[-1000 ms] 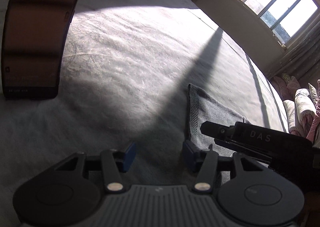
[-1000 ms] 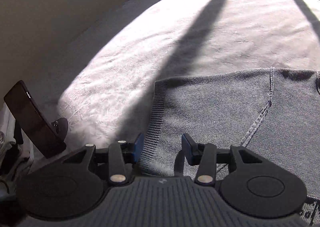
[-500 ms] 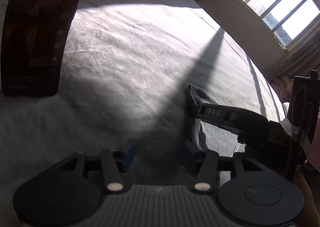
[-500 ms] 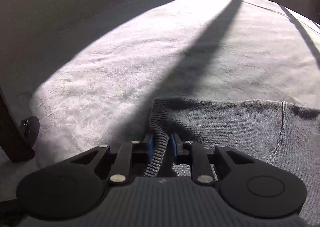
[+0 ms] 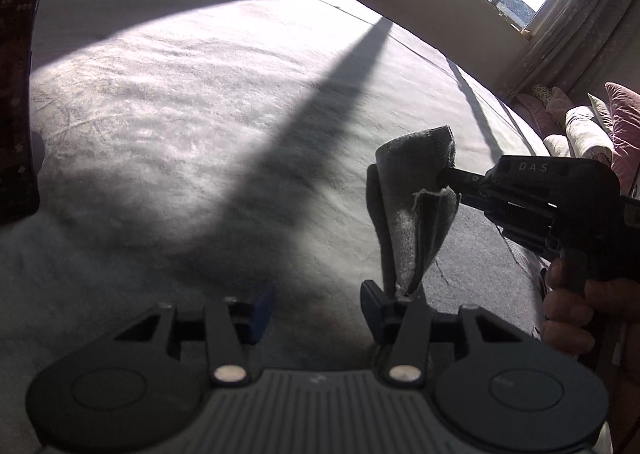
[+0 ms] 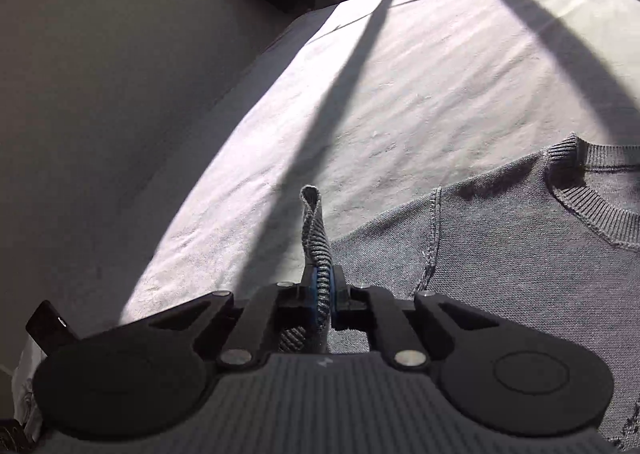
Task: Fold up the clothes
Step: 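Grasp the sweater sleeve with the right gripper while the left gripper grasps the other side, folding inward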
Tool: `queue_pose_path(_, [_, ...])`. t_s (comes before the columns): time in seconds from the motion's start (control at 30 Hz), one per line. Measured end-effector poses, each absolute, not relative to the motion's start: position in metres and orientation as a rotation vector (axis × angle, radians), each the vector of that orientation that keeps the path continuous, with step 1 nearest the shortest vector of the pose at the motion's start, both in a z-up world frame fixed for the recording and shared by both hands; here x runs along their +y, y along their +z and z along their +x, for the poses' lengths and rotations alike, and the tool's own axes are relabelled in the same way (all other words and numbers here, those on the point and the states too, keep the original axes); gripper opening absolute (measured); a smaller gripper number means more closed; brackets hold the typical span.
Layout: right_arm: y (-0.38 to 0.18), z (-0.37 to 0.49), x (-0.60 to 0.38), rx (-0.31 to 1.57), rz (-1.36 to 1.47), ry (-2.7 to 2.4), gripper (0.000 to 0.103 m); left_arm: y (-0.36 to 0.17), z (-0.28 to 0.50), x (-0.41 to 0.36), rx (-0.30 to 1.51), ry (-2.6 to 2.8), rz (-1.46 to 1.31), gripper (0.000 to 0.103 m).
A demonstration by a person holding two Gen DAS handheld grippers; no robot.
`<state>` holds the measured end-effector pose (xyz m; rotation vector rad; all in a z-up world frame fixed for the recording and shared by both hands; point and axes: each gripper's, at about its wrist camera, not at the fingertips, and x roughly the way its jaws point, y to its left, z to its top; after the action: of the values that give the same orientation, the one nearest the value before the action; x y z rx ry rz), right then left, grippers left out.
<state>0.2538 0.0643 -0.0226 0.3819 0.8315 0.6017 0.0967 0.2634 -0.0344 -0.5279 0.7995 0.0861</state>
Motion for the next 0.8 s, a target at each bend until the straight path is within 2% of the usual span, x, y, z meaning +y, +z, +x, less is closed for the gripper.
queue_pose_path(0.27, [-0.025,0.245,0.008,0.788,0.458,0.555,0.007,-0.037,0.099,0.233,0.825,-0.153,-0.488,0.025])
queue_pose_path(0.8, [-0.038,0.218,-0.073,0.693,0.525,0.503,0.007,-0.032,0.095,0.188,0.814,-0.380,-0.397,0.022])
